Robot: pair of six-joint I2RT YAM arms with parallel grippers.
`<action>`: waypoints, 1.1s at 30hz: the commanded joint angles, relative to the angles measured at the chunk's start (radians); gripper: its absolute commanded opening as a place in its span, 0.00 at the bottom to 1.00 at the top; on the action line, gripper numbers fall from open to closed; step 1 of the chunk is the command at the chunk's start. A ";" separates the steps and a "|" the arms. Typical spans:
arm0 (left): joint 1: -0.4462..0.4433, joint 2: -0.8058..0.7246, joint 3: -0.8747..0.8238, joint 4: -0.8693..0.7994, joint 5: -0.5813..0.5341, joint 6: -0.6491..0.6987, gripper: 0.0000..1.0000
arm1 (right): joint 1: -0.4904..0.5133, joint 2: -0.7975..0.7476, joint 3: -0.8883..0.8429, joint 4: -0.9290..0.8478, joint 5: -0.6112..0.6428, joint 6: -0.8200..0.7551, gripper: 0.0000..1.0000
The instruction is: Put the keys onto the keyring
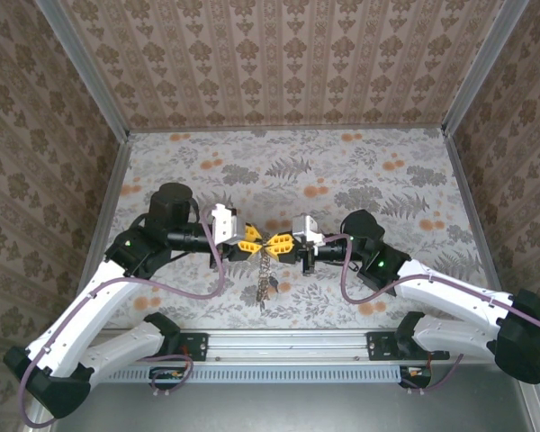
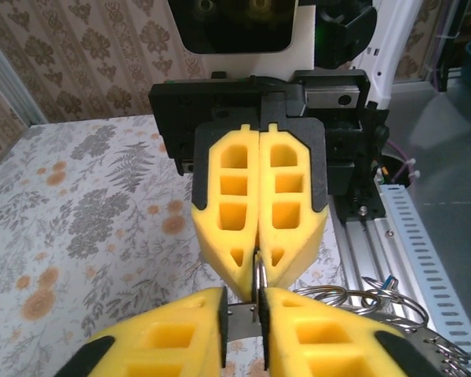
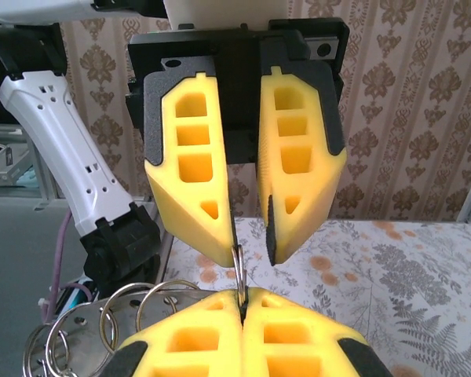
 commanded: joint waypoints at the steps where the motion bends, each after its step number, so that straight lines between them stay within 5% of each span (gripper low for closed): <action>1: 0.007 0.017 -0.003 0.030 0.067 -0.008 0.16 | 0.005 -0.006 0.034 0.063 -0.026 0.011 0.00; 9: 0.007 0.024 -0.009 0.029 0.065 0.003 0.18 | 0.005 -0.005 0.044 0.052 -0.034 0.007 0.00; 13: 0.006 0.029 0.002 0.011 0.072 0.018 0.00 | 0.005 -0.008 0.050 0.020 -0.028 -0.006 0.00; 18: 0.004 0.020 0.042 -0.075 0.011 0.079 0.00 | 0.004 -0.059 0.101 -0.285 0.053 -0.190 0.17; 23: -0.019 0.033 0.085 -0.187 -0.093 0.145 0.00 | 0.010 -0.048 0.245 -0.644 0.135 -0.349 0.21; 33: -0.071 0.058 0.118 -0.198 -0.175 0.158 0.00 | 0.032 0.020 0.341 -0.767 0.131 -0.356 0.30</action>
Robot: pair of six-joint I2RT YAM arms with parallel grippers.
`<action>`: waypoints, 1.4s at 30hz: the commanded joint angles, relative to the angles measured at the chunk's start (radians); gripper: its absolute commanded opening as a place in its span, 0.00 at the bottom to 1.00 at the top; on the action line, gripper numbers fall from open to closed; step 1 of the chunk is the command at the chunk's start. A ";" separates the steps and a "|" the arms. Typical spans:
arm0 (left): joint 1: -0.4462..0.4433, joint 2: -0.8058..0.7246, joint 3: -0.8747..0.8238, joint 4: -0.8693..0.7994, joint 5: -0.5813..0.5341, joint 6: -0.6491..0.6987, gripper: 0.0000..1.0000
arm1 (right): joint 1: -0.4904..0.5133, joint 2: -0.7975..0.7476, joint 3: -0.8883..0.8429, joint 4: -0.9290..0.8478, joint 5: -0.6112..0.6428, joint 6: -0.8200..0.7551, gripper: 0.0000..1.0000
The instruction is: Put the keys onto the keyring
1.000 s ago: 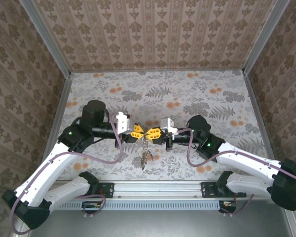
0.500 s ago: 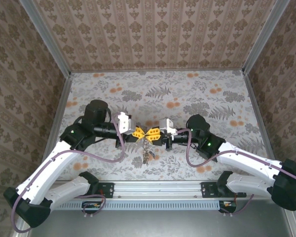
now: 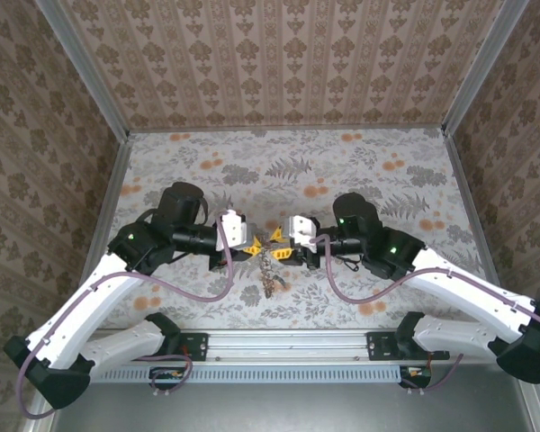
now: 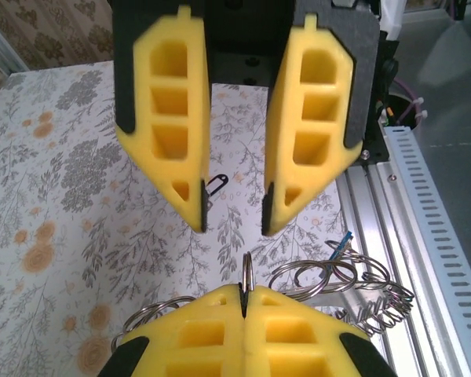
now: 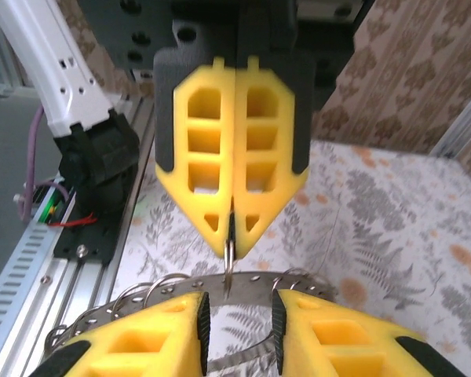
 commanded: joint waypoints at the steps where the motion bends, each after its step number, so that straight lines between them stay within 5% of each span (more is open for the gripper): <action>1: -0.014 0.003 0.036 0.004 -0.022 0.030 0.00 | 0.013 0.022 0.046 -0.095 0.012 -0.021 0.30; 10: -0.033 0.027 0.043 0.006 -0.026 0.024 0.00 | 0.036 0.056 0.054 -0.068 0.022 -0.007 0.23; 17: -0.035 0.017 0.039 0.018 -0.012 0.006 0.00 | 0.039 0.065 0.045 -0.058 0.026 -0.012 0.00; 20: -0.033 -0.009 0.020 0.038 -0.010 -0.025 0.01 | 0.039 0.040 0.019 -0.005 0.042 0.011 0.00; 21: -0.034 -0.023 0.013 0.047 -0.003 -0.073 0.17 | 0.039 0.020 0.006 0.030 0.029 0.025 0.00; 23: -0.032 -0.051 0.005 0.051 0.042 -0.118 0.29 | 0.039 -0.017 -0.023 0.114 0.008 0.063 0.00; 29: -0.030 -0.104 -0.036 0.068 0.036 -0.165 0.25 | 0.039 -0.093 -0.141 0.426 -0.055 0.188 0.00; 38: -0.029 -0.057 0.012 0.142 0.113 -0.218 0.25 | 0.038 -0.065 -0.118 0.425 -0.117 0.200 0.00; 42: -0.028 -0.072 0.012 0.169 0.132 -0.219 0.11 | 0.039 -0.065 -0.127 0.462 -0.121 0.217 0.00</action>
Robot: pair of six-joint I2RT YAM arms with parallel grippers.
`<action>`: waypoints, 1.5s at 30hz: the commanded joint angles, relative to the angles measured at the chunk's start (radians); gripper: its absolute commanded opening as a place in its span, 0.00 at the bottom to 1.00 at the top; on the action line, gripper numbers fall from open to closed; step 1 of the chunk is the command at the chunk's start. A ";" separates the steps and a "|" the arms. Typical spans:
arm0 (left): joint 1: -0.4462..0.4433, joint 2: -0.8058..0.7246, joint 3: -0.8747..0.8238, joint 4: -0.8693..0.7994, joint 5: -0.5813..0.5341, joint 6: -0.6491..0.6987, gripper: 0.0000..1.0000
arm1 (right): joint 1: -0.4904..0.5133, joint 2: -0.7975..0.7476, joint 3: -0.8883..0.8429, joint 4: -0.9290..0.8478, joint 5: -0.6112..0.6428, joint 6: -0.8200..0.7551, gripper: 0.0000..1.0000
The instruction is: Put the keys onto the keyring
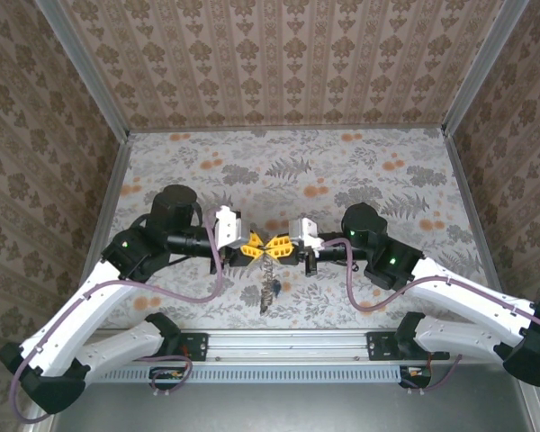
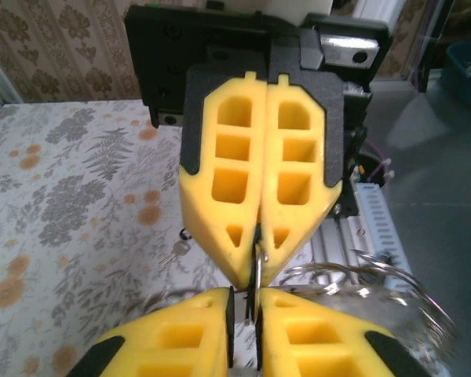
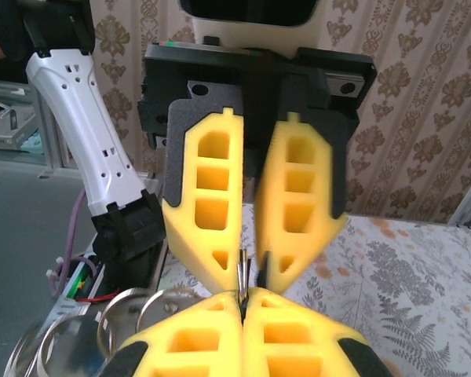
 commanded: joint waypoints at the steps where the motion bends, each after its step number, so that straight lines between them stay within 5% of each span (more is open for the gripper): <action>1: -0.002 -0.021 0.029 0.058 0.054 -0.018 0.10 | 0.008 -0.005 0.007 0.120 -0.043 0.032 0.00; 7: -0.001 -0.044 0.032 0.074 0.074 0.003 0.00 | 0.008 -0.008 0.008 0.069 -0.013 -0.002 0.02; 9: 0.000 -0.046 0.040 0.066 0.055 0.007 0.00 | 0.008 -0.018 0.011 0.010 0.036 -0.031 0.19; 13: -0.002 -0.043 0.048 0.010 -0.017 0.051 0.00 | 0.007 -0.036 0.021 -0.089 0.106 -0.093 0.28; 27: -0.003 -0.036 -0.033 0.012 -0.041 0.121 0.00 | 0.007 -0.059 -0.007 -0.108 0.110 -0.104 0.36; 36: -0.004 -0.008 -0.025 0.000 -0.017 0.132 0.00 | 0.007 0.013 0.042 -0.143 0.047 -0.120 0.33; 45: -0.005 -0.003 -0.035 0.013 -0.004 0.121 0.00 | 0.006 0.016 0.044 -0.128 0.046 -0.113 0.09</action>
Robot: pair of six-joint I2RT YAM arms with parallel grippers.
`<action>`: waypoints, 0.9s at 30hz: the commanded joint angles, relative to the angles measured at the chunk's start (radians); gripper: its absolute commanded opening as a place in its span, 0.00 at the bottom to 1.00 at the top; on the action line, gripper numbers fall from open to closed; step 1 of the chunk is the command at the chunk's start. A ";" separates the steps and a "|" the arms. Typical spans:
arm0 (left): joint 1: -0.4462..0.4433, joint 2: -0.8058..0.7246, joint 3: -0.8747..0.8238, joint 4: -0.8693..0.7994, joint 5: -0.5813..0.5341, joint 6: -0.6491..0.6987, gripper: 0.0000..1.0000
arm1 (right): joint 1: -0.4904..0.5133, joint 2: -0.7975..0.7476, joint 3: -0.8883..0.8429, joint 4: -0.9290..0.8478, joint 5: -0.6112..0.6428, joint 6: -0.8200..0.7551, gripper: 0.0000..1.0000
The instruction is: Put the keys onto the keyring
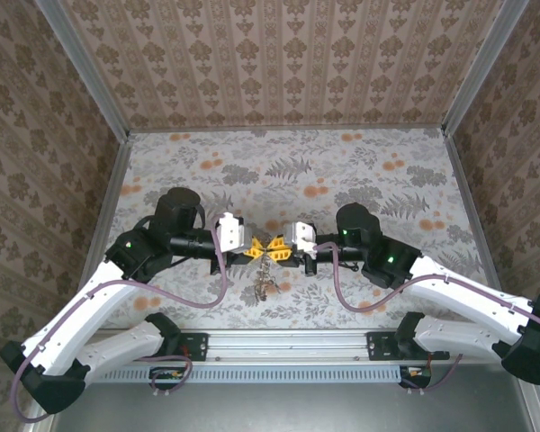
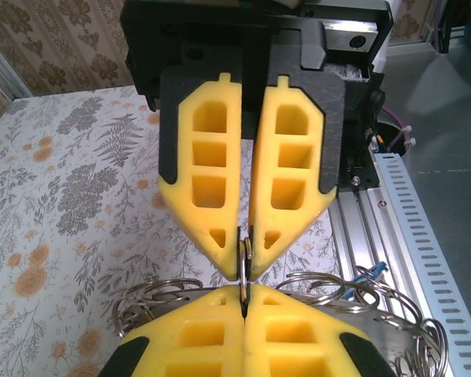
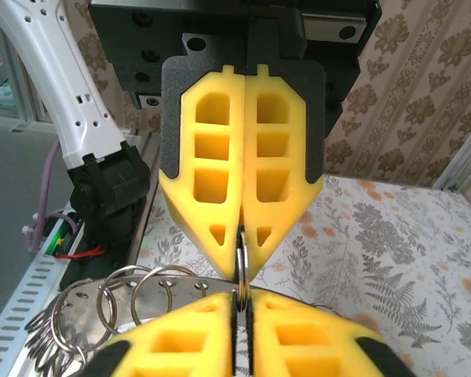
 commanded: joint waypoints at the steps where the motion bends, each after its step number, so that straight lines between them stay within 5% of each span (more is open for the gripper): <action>1: -0.006 -0.004 -0.003 0.034 0.047 0.007 0.00 | 0.004 -0.002 0.026 0.006 -0.018 -0.003 0.09; 5: -0.005 -0.006 -0.004 0.043 0.068 -0.001 0.00 | 0.005 -0.005 0.014 0.034 -0.015 0.012 0.00; 8: -0.003 -0.016 -0.017 0.077 0.072 -0.025 0.01 | 0.004 -0.005 0.007 0.061 -0.010 0.026 0.00; 11: -0.004 -0.034 -0.039 0.114 0.062 -0.046 0.13 | 0.004 -0.014 -0.020 0.131 0.000 0.056 0.00; 18: -0.004 -0.051 -0.052 0.125 0.054 -0.054 0.14 | 0.004 -0.020 -0.049 0.206 0.004 0.090 0.00; 27: -0.004 -0.050 -0.039 0.105 0.047 -0.026 0.00 | 0.003 -0.012 -0.046 0.185 0.005 0.086 0.00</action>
